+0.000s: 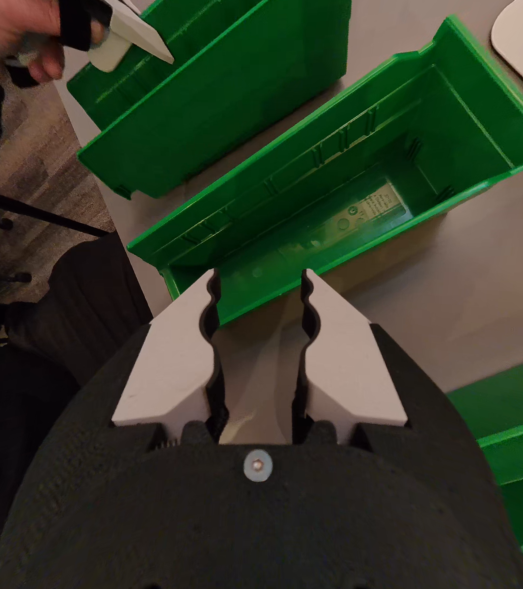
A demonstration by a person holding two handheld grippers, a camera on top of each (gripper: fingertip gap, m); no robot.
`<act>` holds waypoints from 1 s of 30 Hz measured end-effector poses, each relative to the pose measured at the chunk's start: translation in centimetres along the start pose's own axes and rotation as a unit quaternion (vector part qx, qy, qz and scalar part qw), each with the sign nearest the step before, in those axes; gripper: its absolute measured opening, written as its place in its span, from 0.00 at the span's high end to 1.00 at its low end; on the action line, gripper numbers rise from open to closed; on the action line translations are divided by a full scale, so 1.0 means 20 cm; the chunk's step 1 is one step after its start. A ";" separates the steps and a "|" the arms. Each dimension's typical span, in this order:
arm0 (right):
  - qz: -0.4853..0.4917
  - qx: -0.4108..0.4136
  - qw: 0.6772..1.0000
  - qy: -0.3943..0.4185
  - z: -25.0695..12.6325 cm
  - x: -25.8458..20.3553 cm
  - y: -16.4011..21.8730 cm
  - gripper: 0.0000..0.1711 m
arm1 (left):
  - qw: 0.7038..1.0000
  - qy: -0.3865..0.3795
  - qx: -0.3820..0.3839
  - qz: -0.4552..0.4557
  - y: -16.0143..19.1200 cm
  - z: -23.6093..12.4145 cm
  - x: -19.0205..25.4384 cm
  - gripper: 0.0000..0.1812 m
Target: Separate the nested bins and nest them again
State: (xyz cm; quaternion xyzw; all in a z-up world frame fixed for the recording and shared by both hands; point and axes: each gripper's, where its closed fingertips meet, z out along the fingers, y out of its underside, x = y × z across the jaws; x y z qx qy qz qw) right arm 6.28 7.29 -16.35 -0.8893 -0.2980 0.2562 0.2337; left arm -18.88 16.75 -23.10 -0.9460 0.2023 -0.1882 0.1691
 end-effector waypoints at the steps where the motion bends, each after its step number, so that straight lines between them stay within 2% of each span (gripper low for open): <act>1: 0.003 0.002 1.000 0.000 -0.01 0.00 0.00 0.71 | 1.000 0.005 0.009 -0.009 -0.01 0.01 0.02 0.99; 8: 0.020 0.018 1.000 0.011 -0.07 0.06 0.01 0.69 | 0.999 0.000 0.038 -0.030 -0.03 0.03 0.13 0.95; 13: 0.032 0.045 0.997 0.054 -0.20 0.12 -0.01 0.61 | 0.996 -0.010 0.088 0.005 -0.11 -0.04 0.14 0.58; 15: 0.040 0.058 0.993 0.094 -0.31 0.18 -0.01 0.55 | 0.992 0.008 0.125 0.025 -0.17 -0.11 0.17 0.57; 19: 0.087 0.071 0.972 0.207 -0.55 0.39 0.09 0.34 | 0.987 0.043 0.148 0.054 -0.19 -0.18 0.19 0.51; 23: 0.144 0.037 0.961 0.233 -0.60 0.50 0.28 0.26 | 0.983 0.016 0.168 0.076 -0.20 -0.17 0.13 0.35; 26: 0.181 -0.010 0.956 0.232 -0.50 0.54 0.43 0.21 | 0.979 0.034 0.185 0.073 -0.22 -0.13 0.15 0.35; 30: 0.184 -0.093 0.936 0.287 -0.43 0.65 0.56 0.15 | 0.973 0.037 0.221 0.061 -0.26 -0.11 0.15 0.37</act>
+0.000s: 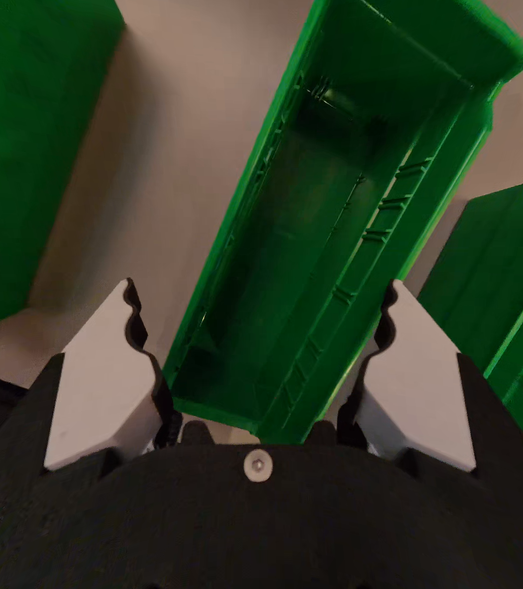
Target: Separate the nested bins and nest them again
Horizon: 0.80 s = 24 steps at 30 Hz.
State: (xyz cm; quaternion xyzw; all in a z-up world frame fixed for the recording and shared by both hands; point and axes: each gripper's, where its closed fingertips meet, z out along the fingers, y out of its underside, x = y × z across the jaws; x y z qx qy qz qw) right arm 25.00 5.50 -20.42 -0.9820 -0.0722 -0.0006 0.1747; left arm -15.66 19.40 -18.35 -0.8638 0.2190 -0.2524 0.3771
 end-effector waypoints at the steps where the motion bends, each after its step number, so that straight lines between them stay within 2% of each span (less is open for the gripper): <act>1: 0.000 -0.007 1.000 0.007 0.01 0.01 0.00 0.18 | 1.000 0.003 0.000 0.001 0.00 0.01 0.00 0.37; 3: -0.002 -0.005 1.000 0.025 0.02 0.06 -0.02 0.25 | 1.000 0.007 0.003 0.005 -0.01 0.03 0.00 0.38; 7: 0.015 -0.003 1.000 0.006 0.01 0.08 -0.03 0.22 | 1.000 0.021 0.017 0.000 -0.05 0.04 0.00 0.40; 9: 0.009 -0.030 0.999 -0.016 0.01 0.04 0.01 0.14 | 0.999 0.024 0.021 -0.006 -0.05 0.04 -0.01 0.40; 13: 0.005 0.005 0.999 -0.053 -0.08 -0.05 -0.05 0.17 | 0.999 0.021 0.034 -0.015 -0.06 0.02 -0.06 0.42; 15: 0.019 0.033 0.999 -0.002 -0.11 0.05 -0.11 0.18 | 0.999 0.025 0.041 -0.024 -0.07 0.01 -0.07 0.42; 17: 0.044 0.023 0.999 -0.003 -0.06 0.11 -0.10 0.18 | 0.998 0.028 0.040 -0.028 -0.06 0.01 -0.07 0.42; 20: 0.052 -0.034 0.998 0.002 0.08 0.16 -0.01 0.13 | 0.999 0.027 0.032 -0.026 -0.05 0.03 -0.07 0.41; 24: 0.020 -0.029 0.999 0.026 0.11 0.16 -0.04 0.24 | 0.999 0.021 0.027 -0.032 -0.02 0.04 -0.09 0.43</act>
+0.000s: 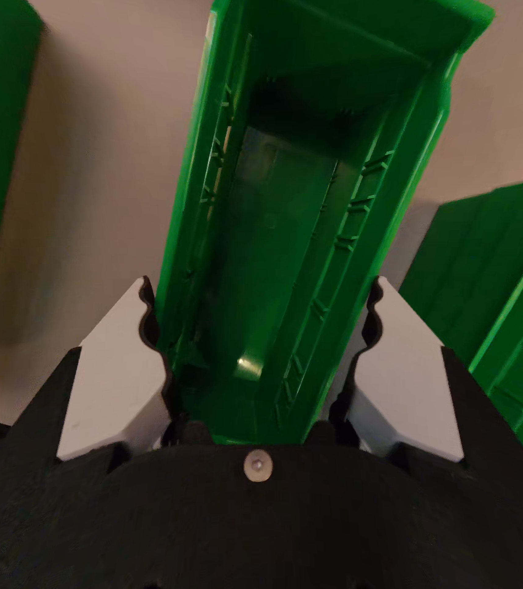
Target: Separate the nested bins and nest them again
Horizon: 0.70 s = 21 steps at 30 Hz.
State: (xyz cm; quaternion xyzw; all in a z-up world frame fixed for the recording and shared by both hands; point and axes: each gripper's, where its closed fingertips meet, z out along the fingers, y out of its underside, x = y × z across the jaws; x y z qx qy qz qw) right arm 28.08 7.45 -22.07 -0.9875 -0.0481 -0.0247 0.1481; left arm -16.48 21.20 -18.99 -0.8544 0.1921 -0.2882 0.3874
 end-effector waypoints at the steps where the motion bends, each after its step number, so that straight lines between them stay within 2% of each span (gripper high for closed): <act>1: -0.017 0.001 1.000 -0.003 0.00 -0.02 -0.01 0.24 | 1.000 0.001 0.004 0.000 0.00 0.00 0.00 0.43; 5: -0.075 -0.012 0.997 -0.026 0.00 -0.11 -0.01 0.21 | 1.000 0.001 0.001 -0.003 0.01 0.01 -0.01 0.43; 7: -0.073 -0.008 0.997 -0.022 -0.01 -0.11 -0.03 0.14 | 1.000 0.003 0.000 -0.007 0.01 0.01 -0.01 0.43; 10: -0.060 -0.026 0.997 -0.042 0.03 -0.12 0.02 0.10 | 1.000 0.005 0.002 -0.009 0.01 0.00 -0.02 0.44; 11: -0.063 -0.038 0.996 -0.050 0.06 -0.12 0.04 0.09 | 1.000 0.005 0.002 -0.011 0.01 0.00 -0.02 0.44; 13: -0.058 -0.028 0.995 -0.081 0.07 -0.16 0.04 0.17 | 1.000 0.007 0.002 -0.013 0.01 0.00 -0.02 0.45; 17: -0.072 -0.026 0.994 -0.077 0.05 -0.17 0.03 0.23 | 1.000 0.010 0.000 -0.017 0.02 0.01 -0.03 0.45; 19: -0.069 -0.031 0.995 -0.069 0.05 -0.17 0.03 0.21 | 1.000 0.009 -0.001 -0.017 0.02 0.01 -0.03 0.45; 21: -0.078 -0.033 0.995 -0.061 0.06 -0.18 0.04 0.14 | 1.000 0.008 0.000 -0.015 0.02 0.00 -0.03 0.45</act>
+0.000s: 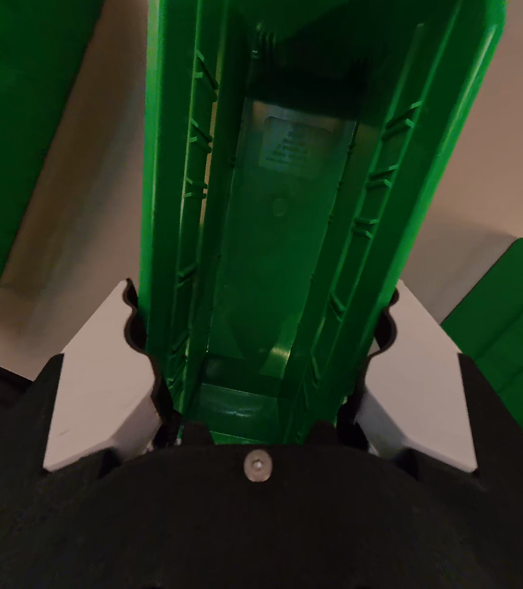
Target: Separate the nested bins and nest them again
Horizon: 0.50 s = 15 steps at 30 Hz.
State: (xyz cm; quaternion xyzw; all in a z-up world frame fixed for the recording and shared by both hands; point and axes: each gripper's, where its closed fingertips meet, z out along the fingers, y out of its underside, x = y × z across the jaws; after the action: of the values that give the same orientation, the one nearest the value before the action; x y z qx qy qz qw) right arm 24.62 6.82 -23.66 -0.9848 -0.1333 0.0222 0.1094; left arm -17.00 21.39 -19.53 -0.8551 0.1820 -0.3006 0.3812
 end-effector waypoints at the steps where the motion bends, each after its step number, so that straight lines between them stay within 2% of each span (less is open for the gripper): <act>1: -0.004 -0.009 1.000 -0.001 0.00 -0.01 0.01 0.13 | 1.000 -0.001 0.001 0.000 0.00 0.00 0.00 0.45; 3: -0.004 -0.017 1.000 -0.004 0.00 -0.02 0.01 0.16 | 1.000 0.000 0.002 -0.001 0.00 -0.01 -0.01 0.45; 5: -0.003 -0.020 1.000 0.000 0.00 -0.02 0.01 0.14 | 1.000 0.000 0.002 -0.002 0.00 -0.01 -0.01 0.46; 7: -0.014 -0.032 0.999 0.006 0.01 -0.03 0.02 0.08 | 1.000 0.001 0.000 -0.002 0.00 -0.01 -0.01 0.46; 9: -0.018 -0.040 0.999 0.008 0.02 -0.05 0.03 0.09 | 1.000 0.002 0.000 -0.003 0.00 0.00 -0.01 0.46; 13: 0.001 -0.017 1.000 -0.007 0.00 -0.04 -0.01 0.26 | 1.000 0.003 -0.002 -0.003 0.01 0.00 -0.01 0.46; 15: 0.004 -0.011 1.000 -0.017 -0.01 -0.04 -0.02 0.28 | 1.000 0.003 -0.001 -0.004 0.00 0.00 -0.01 0.46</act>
State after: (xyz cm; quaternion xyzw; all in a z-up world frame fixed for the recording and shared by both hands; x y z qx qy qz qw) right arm 23.71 6.90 -23.45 -0.9860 -0.1310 0.0374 0.0959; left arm -17.16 21.48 -19.68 -0.8551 0.1799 -0.3048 0.3788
